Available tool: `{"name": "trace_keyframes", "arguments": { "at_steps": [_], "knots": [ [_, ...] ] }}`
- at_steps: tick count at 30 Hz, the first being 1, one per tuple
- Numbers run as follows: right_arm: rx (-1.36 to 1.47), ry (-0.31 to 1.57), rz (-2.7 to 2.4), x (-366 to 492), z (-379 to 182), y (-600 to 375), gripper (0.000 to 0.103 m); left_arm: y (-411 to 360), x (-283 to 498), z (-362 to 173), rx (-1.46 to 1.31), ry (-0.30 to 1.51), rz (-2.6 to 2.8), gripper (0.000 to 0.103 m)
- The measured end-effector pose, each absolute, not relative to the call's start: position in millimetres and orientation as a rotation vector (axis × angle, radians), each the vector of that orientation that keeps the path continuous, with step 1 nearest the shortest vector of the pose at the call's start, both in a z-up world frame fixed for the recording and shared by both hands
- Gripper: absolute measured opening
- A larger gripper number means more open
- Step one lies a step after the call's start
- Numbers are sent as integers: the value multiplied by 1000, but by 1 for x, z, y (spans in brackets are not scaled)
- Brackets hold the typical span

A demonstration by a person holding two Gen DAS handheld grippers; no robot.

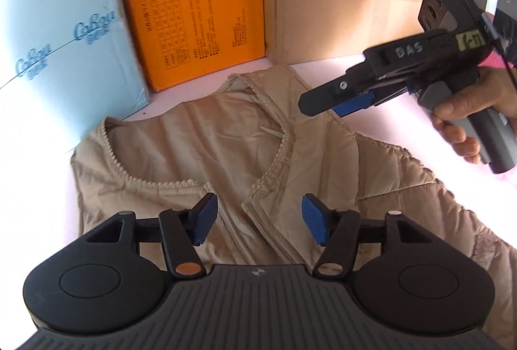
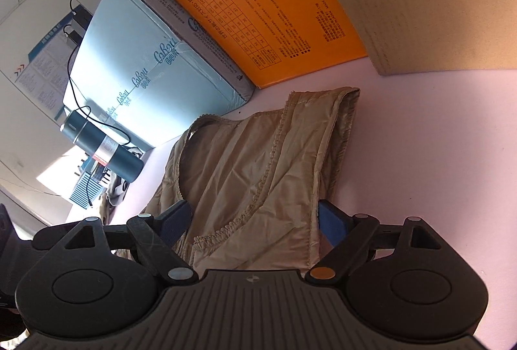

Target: Fold clothes

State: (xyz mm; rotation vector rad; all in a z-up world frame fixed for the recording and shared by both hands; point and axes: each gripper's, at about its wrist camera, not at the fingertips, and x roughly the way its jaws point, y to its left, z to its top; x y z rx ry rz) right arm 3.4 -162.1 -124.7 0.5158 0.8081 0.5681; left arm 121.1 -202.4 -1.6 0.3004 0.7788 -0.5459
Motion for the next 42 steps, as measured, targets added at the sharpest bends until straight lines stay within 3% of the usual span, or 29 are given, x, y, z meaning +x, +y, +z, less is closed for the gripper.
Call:
{"name": "trace_keyframes", "arguments": {
  "at_steps": [6,7,8,9,11,13,15,23,25,26,27,29,30,32,33,37,38,42],
  "knots": [
    [571,849,620,10,-135,-170,82,-209,145,-19,318,826,-642,56],
    [578,862,631,11,-138,-171,77,-209,147,-20,316,832,-663,55],
    [585,873,639,11,-140,-172,68,-208,149,-21,313,837,-684,53],
    [591,885,644,12,-143,-174,60,-208,151,-21,308,846,-707,39],
    [601,904,650,12,-147,-178,28,-208,153,-20,306,854,-720,22],
    [603,910,647,11,-149,-183,17,-208,154,-20,306,852,-721,15],
    [599,916,647,10,-150,-186,16,-205,155,-22,285,855,-719,9],
    [584,873,653,5,-137,-185,10,-205,160,-18,244,870,-711,5],
    [583,859,661,3,-132,-185,10,-206,159,-18,259,874,-723,9],
    [579,858,660,3,-131,-185,10,-207,158,-19,274,874,-728,25],
    [572,860,657,2,-131,-185,10,-207,157,-19,291,875,-731,52],
    [562,862,652,2,-131,-185,10,-210,151,-20,351,846,-721,67],
    [564,863,649,2,-132,-186,10,-211,150,-20,372,844,-726,66],
    [568,864,643,3,-134,-187,10,-213,150,-22,386,871,-748,59],
    [570,865,640,3,-135,-187,10,-215,150,-23,381,883,-761,45],
    [578,868,628,4,-139,-189,10,-220,150,-21,352,890,-773,7],
    [580,869,625,4,-140,-190,10,-220,151,-21,336,895,-774,3],
    [587,870,613,5,-143,-192,10,-222,151,-20,320,893,-761,3]
  ]
}}
